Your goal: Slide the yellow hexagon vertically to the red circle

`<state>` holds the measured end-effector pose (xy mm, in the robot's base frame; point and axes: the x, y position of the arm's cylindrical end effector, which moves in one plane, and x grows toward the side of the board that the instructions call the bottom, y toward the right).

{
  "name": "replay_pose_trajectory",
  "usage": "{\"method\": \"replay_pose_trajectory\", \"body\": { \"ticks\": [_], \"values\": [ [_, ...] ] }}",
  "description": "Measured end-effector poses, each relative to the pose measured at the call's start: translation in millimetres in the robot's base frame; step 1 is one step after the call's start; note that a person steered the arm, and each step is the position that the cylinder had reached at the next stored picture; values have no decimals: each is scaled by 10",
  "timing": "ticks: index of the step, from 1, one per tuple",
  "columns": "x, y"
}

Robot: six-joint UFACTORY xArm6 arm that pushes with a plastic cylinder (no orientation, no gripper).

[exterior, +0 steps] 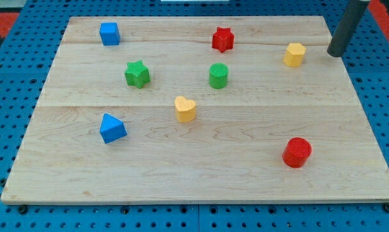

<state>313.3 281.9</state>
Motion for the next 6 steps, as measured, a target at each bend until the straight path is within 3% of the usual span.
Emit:
{"method": "replay_pose_trajectory", "body": {
  "ticks": [6],
  "values": [
    [46, -234]
  ]
}}
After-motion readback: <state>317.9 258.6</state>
